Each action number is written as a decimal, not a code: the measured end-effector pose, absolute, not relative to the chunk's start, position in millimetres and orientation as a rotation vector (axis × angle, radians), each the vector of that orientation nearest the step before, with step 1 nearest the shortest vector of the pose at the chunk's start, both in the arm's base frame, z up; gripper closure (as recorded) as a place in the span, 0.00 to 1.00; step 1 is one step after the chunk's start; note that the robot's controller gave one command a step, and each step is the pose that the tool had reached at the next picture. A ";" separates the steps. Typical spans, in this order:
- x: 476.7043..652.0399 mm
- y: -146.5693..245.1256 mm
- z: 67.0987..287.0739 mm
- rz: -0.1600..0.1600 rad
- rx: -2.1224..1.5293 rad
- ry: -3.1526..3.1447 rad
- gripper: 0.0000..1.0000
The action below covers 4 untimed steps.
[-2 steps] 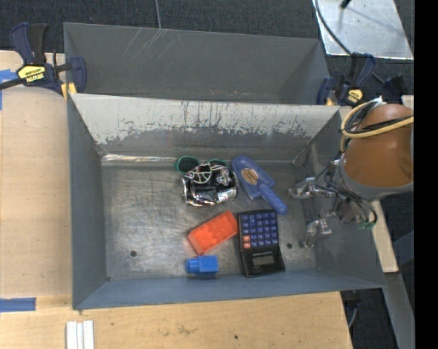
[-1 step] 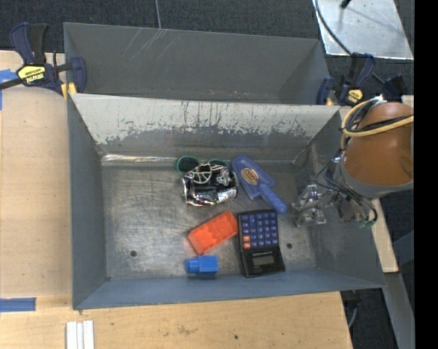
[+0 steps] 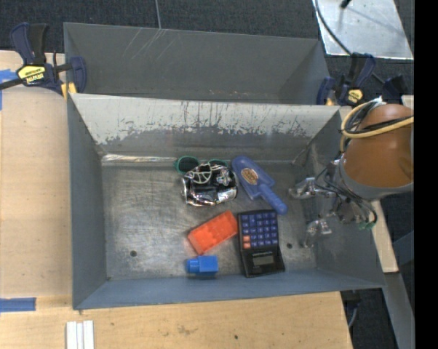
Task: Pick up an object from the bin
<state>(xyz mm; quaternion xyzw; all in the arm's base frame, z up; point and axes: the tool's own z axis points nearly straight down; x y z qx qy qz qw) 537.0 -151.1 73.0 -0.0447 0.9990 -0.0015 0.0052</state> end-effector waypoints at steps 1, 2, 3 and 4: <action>539.6 -151.3 75.5 -0.007 -0.139 3.120 1.00; 537.1 -151.1 73.0 -0.005 -0.141 3.128 0.00; 539.6 -151.3 75.5 -0.007 -0.140 3.120 1.00; 537.0 -151.1 73.0 -0.005 -0.141 3.128 0.00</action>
Offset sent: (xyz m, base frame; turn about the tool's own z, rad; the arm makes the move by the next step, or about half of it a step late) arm 0.0000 0.0000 0.0000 0.0000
